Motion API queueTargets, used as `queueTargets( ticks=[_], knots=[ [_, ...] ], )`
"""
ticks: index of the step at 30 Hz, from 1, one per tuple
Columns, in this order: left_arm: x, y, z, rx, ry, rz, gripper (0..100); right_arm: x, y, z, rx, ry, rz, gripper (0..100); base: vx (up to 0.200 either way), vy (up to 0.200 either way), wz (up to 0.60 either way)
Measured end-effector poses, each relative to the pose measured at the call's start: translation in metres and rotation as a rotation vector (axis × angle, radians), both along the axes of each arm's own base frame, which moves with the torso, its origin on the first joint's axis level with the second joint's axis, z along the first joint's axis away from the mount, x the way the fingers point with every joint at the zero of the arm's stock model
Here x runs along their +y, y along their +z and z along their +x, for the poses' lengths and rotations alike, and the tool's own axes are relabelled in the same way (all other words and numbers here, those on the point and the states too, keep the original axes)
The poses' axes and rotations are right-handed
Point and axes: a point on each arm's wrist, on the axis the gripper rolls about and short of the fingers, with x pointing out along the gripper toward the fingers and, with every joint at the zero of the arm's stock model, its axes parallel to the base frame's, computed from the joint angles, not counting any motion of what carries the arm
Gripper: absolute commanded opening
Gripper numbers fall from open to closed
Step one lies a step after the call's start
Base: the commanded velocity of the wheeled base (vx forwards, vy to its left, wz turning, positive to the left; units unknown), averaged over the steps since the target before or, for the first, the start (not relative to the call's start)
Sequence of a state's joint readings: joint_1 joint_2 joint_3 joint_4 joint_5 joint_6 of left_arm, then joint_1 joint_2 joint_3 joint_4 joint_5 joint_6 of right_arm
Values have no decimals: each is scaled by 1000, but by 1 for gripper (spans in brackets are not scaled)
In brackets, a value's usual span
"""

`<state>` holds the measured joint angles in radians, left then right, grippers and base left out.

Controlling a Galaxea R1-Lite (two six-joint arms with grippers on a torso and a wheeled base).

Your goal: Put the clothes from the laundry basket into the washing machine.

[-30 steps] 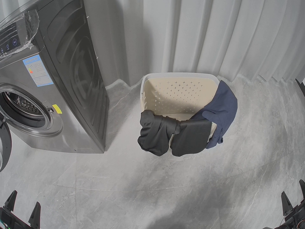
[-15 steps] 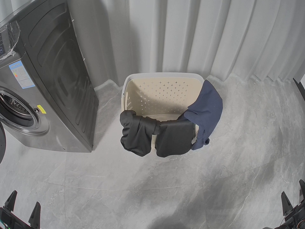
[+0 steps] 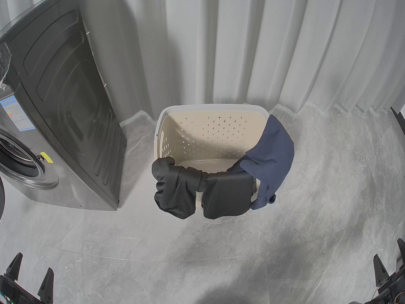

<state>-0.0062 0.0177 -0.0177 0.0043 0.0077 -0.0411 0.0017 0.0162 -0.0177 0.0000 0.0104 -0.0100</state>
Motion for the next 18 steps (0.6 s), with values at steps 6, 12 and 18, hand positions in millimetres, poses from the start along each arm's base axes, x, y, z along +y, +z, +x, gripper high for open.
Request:
queueTargets(
  ticks=[6,12,18],
  knots=[
    [0,0,0,0,0,0,100,0,0,0,0,-1,0,100,0,0,0],
    [0,0,0,0,0,0,100,0,0,0,0,0,0,100,0,-67,0],
    [0,0,0,1,0,0,100,0,0,0,0,0,0,100,0,-133,0]
  ],
)
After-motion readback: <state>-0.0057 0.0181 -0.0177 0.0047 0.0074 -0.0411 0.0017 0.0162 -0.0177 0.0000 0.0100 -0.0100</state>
